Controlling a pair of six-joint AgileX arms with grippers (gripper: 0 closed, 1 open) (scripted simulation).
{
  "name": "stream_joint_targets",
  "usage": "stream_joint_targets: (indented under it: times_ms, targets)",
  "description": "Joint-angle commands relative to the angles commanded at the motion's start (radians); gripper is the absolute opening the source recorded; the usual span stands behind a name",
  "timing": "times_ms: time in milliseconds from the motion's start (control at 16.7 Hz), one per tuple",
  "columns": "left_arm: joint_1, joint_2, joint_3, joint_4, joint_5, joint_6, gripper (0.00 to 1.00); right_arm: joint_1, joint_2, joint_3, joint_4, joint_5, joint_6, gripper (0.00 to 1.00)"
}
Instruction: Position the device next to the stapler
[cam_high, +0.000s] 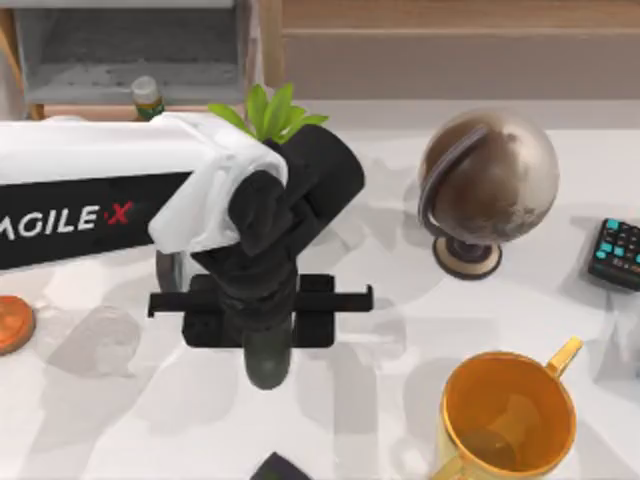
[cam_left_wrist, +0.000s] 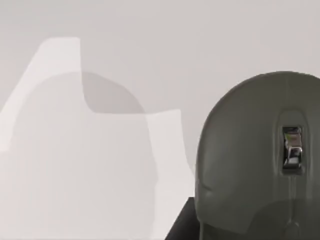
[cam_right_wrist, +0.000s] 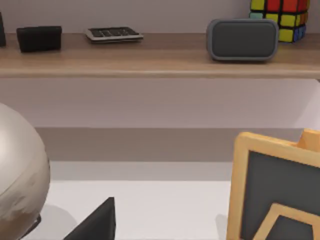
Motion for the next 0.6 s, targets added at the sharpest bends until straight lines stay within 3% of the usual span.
stream_joint_targets:
  times_ms: [600]
  targets:
    - [0.001, 0.002, -0.012, 0.032, 0.000, 0.002, 0.00, 0.000, 0.000, 0.000, 0.000, 0.000, 0.000, 1.00]
